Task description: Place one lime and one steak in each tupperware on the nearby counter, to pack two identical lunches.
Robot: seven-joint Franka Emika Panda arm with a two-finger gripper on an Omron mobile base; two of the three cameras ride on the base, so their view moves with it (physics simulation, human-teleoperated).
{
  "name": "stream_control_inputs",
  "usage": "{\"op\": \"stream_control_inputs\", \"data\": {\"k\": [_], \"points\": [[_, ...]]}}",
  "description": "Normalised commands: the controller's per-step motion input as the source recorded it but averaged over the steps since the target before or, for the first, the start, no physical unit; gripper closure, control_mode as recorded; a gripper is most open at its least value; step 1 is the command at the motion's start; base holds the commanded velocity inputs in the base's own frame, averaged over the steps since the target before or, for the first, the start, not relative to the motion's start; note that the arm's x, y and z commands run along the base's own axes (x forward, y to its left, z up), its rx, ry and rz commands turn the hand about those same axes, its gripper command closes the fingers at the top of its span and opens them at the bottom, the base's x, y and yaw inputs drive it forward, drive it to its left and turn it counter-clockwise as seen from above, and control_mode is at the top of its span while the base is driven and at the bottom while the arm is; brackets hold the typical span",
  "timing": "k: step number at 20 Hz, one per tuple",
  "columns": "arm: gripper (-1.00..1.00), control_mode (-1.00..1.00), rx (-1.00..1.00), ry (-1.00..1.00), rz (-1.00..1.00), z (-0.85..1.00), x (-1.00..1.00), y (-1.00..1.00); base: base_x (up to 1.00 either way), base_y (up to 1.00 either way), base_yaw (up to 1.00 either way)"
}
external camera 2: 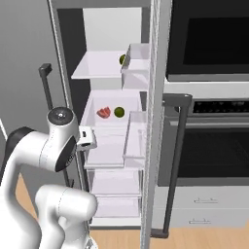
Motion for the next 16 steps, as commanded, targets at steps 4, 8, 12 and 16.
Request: {"op": "stream_control_inputs", "data": {"k": [4, 8, 12, 16], "points": [[-1.0, 1.0, 0.0, 0.0, 0.0, 0.0, 0.0, 0.0, 0.56, 0.0, 0.03], [-1.0, 1.0, 0.0, 0.0, 0.0, 0.0, 0.0, 0.0, 0.59, -0.08, 0.06], [-1.0, 1.0, 0.0, 0.0, 0.0, 0.0, 0.0, 0.0, 0.41, -0.23, 0.09], [-1.0, 1.0, 0.0, 0.0, 0.0, 0.0, 0.0, 0.0, 0.17, -0.39, 0.11]]}}
